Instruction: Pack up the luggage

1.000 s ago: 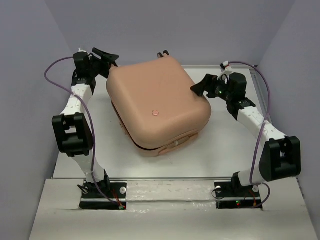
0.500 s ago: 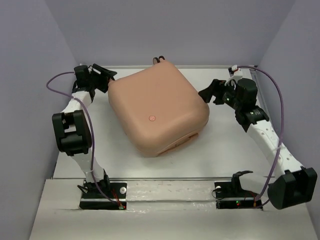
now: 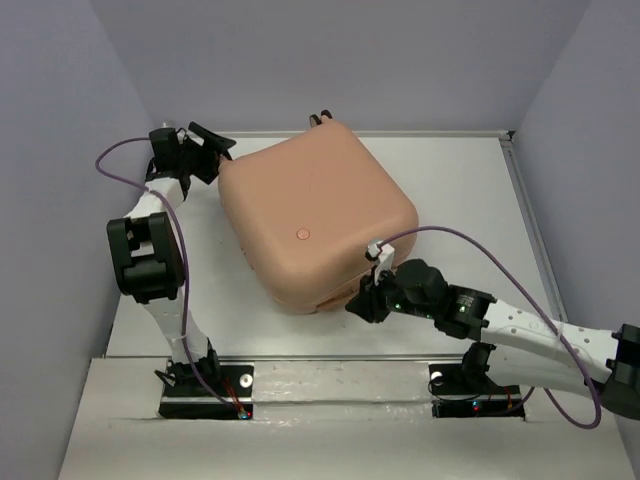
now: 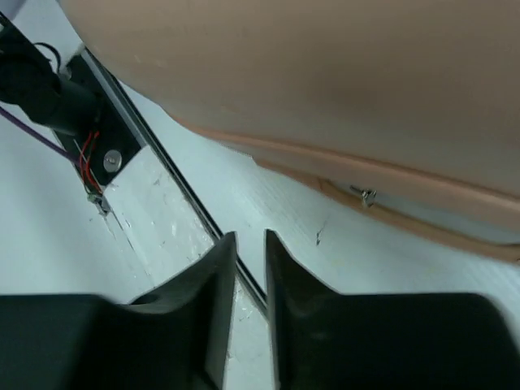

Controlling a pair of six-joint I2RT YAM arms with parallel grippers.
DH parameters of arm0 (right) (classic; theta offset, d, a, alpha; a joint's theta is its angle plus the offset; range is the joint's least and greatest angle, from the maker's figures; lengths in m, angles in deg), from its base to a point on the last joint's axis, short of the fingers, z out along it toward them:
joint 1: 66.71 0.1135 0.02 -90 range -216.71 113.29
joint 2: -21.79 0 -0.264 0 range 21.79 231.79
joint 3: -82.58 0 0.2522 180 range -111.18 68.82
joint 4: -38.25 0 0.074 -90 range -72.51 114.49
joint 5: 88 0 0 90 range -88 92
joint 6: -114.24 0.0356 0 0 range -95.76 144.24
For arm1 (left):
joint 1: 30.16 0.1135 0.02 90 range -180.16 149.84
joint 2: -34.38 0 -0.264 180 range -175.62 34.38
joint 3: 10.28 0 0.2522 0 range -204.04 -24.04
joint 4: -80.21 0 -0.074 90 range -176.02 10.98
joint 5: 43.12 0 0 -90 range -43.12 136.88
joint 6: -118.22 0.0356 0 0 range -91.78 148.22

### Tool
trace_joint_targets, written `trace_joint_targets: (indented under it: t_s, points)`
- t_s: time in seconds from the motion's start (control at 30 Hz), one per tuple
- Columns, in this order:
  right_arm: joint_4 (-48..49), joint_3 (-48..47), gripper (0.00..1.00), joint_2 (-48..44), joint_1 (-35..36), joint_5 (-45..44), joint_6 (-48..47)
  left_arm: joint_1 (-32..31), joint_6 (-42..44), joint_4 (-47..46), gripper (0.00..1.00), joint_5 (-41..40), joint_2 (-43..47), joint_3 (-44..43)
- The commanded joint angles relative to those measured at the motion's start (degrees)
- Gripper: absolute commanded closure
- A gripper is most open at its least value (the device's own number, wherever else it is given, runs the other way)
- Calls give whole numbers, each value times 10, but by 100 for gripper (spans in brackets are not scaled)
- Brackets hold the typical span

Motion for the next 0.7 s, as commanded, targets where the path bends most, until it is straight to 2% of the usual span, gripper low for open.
trace_joint_targets:
  t_s: [0.0,0.13,0.23,0.27,0.37,0.4,0.43,0.5,0.53,0.57,0.63,0.67]
  points:
    - [66,51,61,-9,47,-135,35,7,62,-25,3,-31,69,-33]
    - [115,88,50,-10,47,-183,50,10,117,12,1,-144,163,-25]
    - [137,93,49,22,47,-215,46,10,106,3,1,-160,214,25]
    - [140,89,49,47,47,-235,48,9,100,-6,1,-157,255,44]
    - [183,86,49,78,47,-242,34,6,76,-33,3,-142,346,148]
    - [210,90,49,81,47,-245,34,2,75,-35,10,-142,400,204]
    - [227,95,50,84,47,-249,31,0,74,-35,11,-139,429,237]
    - [263,101,50,96,47,-258,27,-3,77,-34,24,-134,487,302]
    - [270,102,50,100,47,-260,26,-4,81,-29,30,-135,546,367]
    - [281,105,50,103,47,-259,22,-4,94,-21,37,-135,572,396]
    - [313,113,51,108,47,-262,23,-5,110,28,56,-144,652,482]
    - [318,114,52,108,47,-264,22,-5,116,28,56,-146,674,507]
